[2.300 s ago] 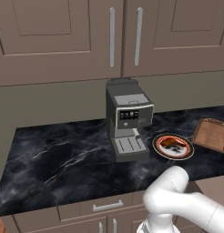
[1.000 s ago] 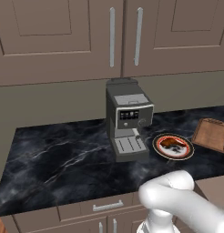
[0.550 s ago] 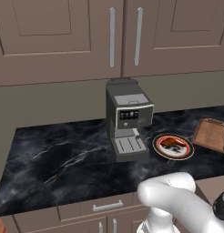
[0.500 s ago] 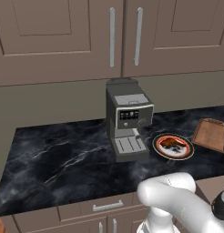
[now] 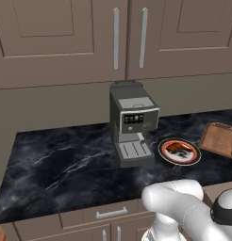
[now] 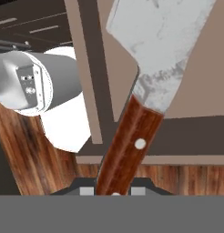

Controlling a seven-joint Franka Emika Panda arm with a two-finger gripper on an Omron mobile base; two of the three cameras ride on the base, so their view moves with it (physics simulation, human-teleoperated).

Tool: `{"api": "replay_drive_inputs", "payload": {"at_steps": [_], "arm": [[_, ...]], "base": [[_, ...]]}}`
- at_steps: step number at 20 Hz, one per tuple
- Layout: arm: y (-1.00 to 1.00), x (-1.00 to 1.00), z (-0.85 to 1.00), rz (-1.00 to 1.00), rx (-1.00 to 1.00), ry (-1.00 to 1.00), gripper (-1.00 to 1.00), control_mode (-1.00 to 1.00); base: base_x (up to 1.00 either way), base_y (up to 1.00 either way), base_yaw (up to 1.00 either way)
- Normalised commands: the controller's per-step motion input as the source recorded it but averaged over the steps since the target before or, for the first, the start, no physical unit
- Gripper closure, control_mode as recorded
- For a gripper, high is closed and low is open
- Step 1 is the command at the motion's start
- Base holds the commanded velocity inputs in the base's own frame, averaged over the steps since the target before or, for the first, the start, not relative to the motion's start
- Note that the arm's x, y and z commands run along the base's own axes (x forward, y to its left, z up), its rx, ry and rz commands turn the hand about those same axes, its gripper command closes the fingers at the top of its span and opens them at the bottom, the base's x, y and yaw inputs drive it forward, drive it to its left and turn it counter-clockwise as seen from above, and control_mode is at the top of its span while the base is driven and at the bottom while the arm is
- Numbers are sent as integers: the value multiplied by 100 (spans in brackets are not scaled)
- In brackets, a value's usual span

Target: Pick up the knife from the drawer and place it on the cutting board. Then place the meat from the plate to the cutting board.

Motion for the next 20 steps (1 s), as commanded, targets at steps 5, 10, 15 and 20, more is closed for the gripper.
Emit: {"api": "replay_drive_inputs", "payload": {"at_steps": [5, 10, 15, 20], "arm": [[6, 25, 14, 14, 2, 0, 100, -100], [3, 16, 10, 11, 0, 0, 100, -100], [2, 14, 13, 10, 0, 0, 100, -100], [1, 24, 7, 8, 0, 0, 100, -100]], "base": [[0, 0, 0], [0, 0, 0], [0, 0, 0], [0, 0, 0]]}}
